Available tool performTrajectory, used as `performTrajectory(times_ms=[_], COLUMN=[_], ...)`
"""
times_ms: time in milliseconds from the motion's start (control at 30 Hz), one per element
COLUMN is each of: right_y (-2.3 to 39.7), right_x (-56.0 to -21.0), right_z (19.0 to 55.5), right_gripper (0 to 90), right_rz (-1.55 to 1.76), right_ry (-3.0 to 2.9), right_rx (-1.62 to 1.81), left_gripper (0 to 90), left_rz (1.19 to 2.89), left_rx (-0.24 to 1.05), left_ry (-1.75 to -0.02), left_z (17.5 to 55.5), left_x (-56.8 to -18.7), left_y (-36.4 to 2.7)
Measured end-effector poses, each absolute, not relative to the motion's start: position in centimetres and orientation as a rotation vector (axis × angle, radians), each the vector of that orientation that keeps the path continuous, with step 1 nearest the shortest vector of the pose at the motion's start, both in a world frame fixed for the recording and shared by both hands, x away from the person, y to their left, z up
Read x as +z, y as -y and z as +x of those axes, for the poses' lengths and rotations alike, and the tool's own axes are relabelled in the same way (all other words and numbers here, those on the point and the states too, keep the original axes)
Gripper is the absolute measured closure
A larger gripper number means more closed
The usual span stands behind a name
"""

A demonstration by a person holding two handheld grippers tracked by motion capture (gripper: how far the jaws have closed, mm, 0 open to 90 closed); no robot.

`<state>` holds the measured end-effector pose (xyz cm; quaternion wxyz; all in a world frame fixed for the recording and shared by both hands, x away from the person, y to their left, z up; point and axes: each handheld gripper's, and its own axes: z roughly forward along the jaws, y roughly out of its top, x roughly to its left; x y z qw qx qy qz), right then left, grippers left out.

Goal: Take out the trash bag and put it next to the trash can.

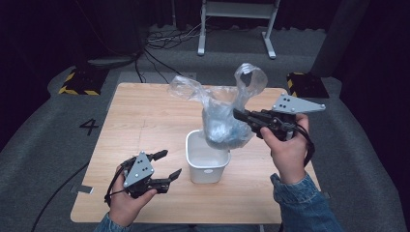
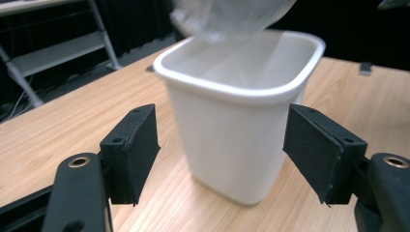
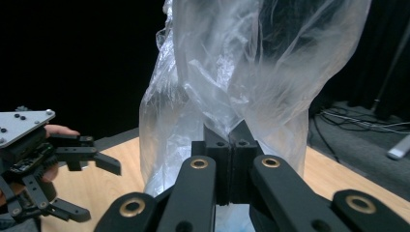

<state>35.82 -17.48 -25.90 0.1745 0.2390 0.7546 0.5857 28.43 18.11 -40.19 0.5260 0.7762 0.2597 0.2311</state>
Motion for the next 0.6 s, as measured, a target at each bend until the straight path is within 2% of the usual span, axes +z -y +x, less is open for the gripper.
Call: performTrajectory(times_ms=[600], right_y=[23.2], right_x=[-28.1], right_z=[37.9], right_gripper=[90.0], right_rz=[0.862], right_ry=[-2.095], right_rx=[1.587], left_gripper=[26.3], left_rz=[1.902], left_rx=[0.597], left_ry=[-0.760], left_z=[28.1], left_x=[-41.5], left_y=[-21.7])
